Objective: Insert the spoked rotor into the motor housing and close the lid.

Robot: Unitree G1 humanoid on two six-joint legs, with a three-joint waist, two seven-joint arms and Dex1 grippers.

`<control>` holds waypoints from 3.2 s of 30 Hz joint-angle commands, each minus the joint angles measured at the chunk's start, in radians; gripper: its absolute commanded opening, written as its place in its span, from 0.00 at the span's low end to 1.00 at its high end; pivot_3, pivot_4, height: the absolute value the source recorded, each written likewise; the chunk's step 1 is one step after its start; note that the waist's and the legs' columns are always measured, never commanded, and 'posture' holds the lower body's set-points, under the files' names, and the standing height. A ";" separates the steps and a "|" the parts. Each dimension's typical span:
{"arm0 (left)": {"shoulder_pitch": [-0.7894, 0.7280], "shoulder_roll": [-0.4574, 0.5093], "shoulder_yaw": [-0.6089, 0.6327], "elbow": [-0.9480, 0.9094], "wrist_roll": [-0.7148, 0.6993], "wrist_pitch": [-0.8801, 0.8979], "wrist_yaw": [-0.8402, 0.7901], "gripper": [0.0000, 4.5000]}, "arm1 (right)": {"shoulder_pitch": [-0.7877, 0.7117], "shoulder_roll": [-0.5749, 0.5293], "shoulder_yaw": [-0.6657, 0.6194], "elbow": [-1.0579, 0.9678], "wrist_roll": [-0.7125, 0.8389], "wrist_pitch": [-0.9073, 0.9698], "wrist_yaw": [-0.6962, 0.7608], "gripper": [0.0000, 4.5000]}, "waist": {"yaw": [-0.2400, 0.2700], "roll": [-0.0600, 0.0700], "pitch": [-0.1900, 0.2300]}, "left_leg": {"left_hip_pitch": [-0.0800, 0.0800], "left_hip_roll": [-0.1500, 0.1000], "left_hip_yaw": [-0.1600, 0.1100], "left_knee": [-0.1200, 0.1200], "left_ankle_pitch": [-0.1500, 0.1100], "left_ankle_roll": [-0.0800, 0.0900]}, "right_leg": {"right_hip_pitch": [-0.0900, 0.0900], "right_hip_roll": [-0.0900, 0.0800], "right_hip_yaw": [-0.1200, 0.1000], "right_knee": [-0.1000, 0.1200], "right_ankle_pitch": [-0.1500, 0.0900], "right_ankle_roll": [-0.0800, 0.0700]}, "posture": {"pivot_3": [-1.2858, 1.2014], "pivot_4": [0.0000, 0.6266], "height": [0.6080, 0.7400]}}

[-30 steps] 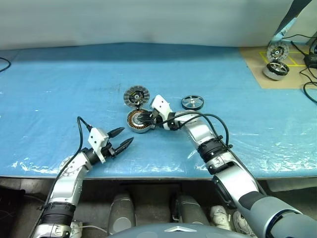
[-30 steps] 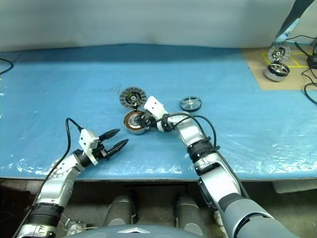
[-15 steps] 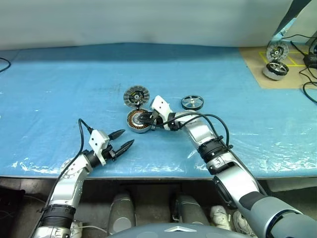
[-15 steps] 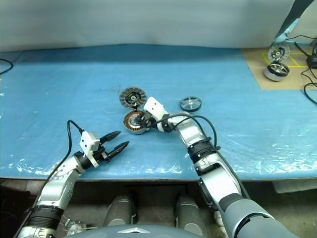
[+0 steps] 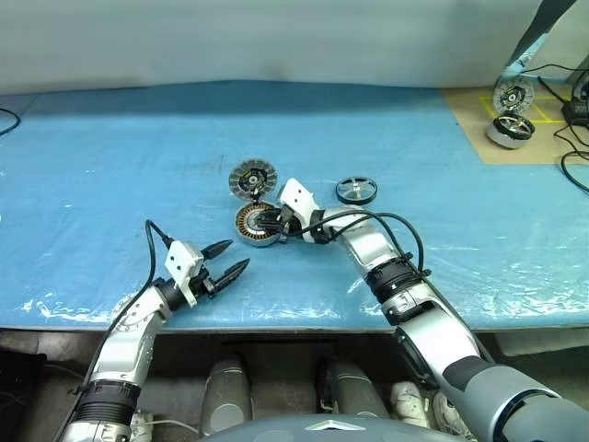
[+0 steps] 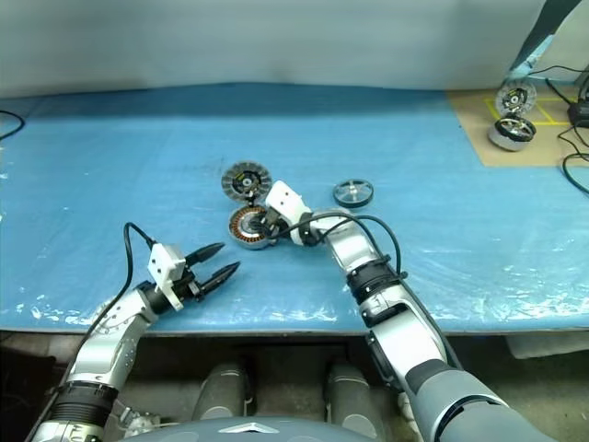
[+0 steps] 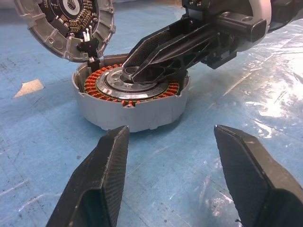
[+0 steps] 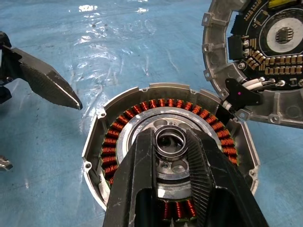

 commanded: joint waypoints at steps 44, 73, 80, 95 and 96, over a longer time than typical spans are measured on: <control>0.005 0.012 -0.019 -0.018 0.019 -0.028 -0.014 0.66 | -0.014 0.025 0.002 0.071 -0.027 -0.017 -0.008 0.12 | -0.001 0.000 0.000 | 0.002 0.000 0.003 0.000 0.000 0.000 | -0.003 0.000 0.004 0.004 -0.001 -0.001 | 0.52 0.24 1.00; -0.015 0.018 -0.009 0.002 0.004 -0.016 -0.021 0.66 | 0.000 0.043 -0.075 -0.053 0.071 0.073 -0.012 0.00 | 0.001 0.000 0.000 | 0.000 0.000 0.003 -0.002 0.000 0.000 | -0.005 0.000 0.004 0.003 -0.001 -0.001 | 0.52 0.24 1.00; -0.011 0.019 -0.009 0.004 0.006 -0.019 -0.022 0.66 | -0.040 0.071 -0.073 0.027 0.046 0.046 -0.057 0.00 | 0.001 0.000 0.000 | 0.000 0.000 0.003 -0.002 0.000 0.000 | -0.005 0.000 0.004 0.002 -0.001 -0.001 | 0.52 0.24 1.00; -0.013 0.033 -0.004 -0.007 -0.009 -0.006 -0.030 0.66 | -0.015 0.029 0.104 0.222 -0.189 -0.204 -0.169 0.00 | -0.003 0.001 0.000 | 0.017 -0.001 0.003 -0.005 -0.003 0.004 | 0.004 0.000 0.013 0.004 -0.003 0.002 | 0.52 0.24 1.00; -0.014 0.035 -0.004 -0.007 -0.010 -0.005 -0.032 0.66 | -0.013 0.037 0.080 0.208 -0.160 -0.192 -0.159 0.00 | -0.002 0.001 0.000 | 0.017 -0.001 0.003 -0.005 -0.003 0.004 | 0.004 0.000 0.013 0.004 -0.003 0.002 | 0.52 0.24 1.00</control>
